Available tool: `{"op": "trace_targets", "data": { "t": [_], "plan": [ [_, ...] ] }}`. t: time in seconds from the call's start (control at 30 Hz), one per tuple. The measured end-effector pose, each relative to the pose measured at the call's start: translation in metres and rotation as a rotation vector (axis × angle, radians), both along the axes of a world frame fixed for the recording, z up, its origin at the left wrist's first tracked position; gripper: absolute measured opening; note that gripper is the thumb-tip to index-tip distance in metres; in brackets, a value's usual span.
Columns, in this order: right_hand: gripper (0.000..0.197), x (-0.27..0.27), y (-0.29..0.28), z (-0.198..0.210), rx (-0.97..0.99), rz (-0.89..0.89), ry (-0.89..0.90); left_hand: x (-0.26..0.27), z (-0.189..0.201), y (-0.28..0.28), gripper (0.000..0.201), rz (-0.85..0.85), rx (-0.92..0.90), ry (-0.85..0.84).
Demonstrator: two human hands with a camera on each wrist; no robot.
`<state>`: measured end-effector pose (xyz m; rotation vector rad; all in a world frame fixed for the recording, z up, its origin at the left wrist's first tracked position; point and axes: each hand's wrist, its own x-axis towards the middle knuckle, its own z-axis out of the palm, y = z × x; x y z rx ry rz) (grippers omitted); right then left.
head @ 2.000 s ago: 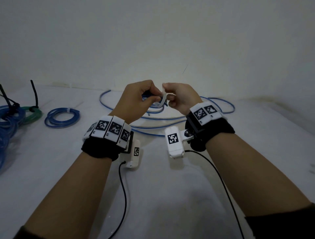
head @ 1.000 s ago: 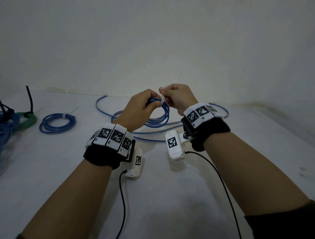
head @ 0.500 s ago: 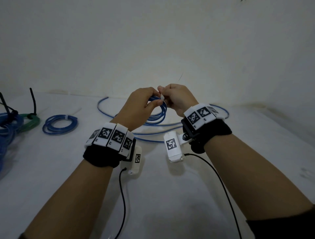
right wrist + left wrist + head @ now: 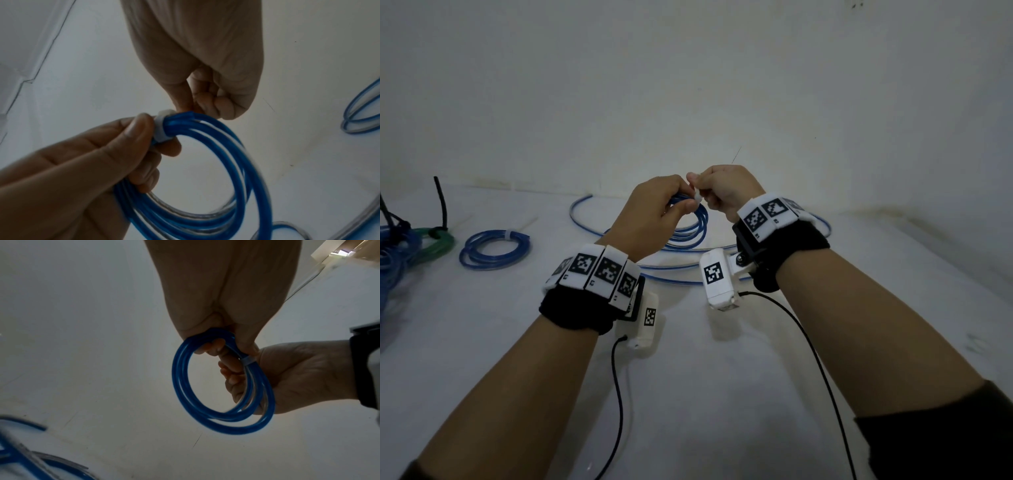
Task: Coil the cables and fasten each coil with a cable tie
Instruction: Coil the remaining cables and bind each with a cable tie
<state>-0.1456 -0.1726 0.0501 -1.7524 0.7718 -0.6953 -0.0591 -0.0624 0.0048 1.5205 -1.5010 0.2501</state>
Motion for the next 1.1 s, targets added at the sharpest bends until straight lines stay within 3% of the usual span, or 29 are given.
{"op": "trace_targets", "data": {
  "t": [0.17, 0.3, 0.4, 0.5, 0.67, 0.73, 0.83, 0.9, 1.0, 1.1],
  "plan": [
    [0.028, 0.000, 0.012, 0.011, -0.078, -0.028, -0.084, 0.001, 0.018, 0.010, 0.012, 0.031, 0.036, 0.025],
    [0.022, 0.005, 0.034, 0.016, -0.119, -0.048, -0.198, 0.008, 0.031, 0.023, 0.012, 0.202, -0.031, 0.086],
    [0.024, 0.016, 0.059, 0.013, -0.063, 0.053, -0.192, 0.018, 0.036, 0.039, 0.015, 0.353, -0.054, 0.149],
    [0.025, 0.031, 0.083, 0.009, 0.078, 0.195, -0.226, 0.025, 0.040, 0.058, 0.021, 0.409, 0.042, 0.152],
    [0.031, 0.056, 0.106, -0.001, 0.132, 0.271, -0.221, 0.038, 0.042, 0.093, 0.032, 0.179, 0.111, 0.623],
    [0.026, 0.067, 0.113, -0.006, 0.151, 0.269, -0.218, 0.047, 0.042, 0.107, 0.032, 0.140, 0.115, 0.698],
    [0.005, 0.084, 0.118, -0.010, 0.201, 0.279, -0.226, 0.073, 0.038, 0.123, 0.030, 0.342, 0.176, 0.476],
    [0.008, 0.095, 0.121, -0.012, 0.243, 0.320, -0.231, 0.096, 0.033, 0.133, 0.037, 0.556, 0.285, 0.319],
    [0.010, 0.111, 0.126, -0.015, 0.344, 0.366, -0.267, 0.117, 0.026, 0.141, 0.040, 0.628, 0.396, 0.390],
    [0.010, 0.131, 0.134, -0.023, 0.400, 0.363, -0.233, 0.128, 0.018, 0.146, 0.023, 0.575, 0.237, 0.614]
  ]
}}
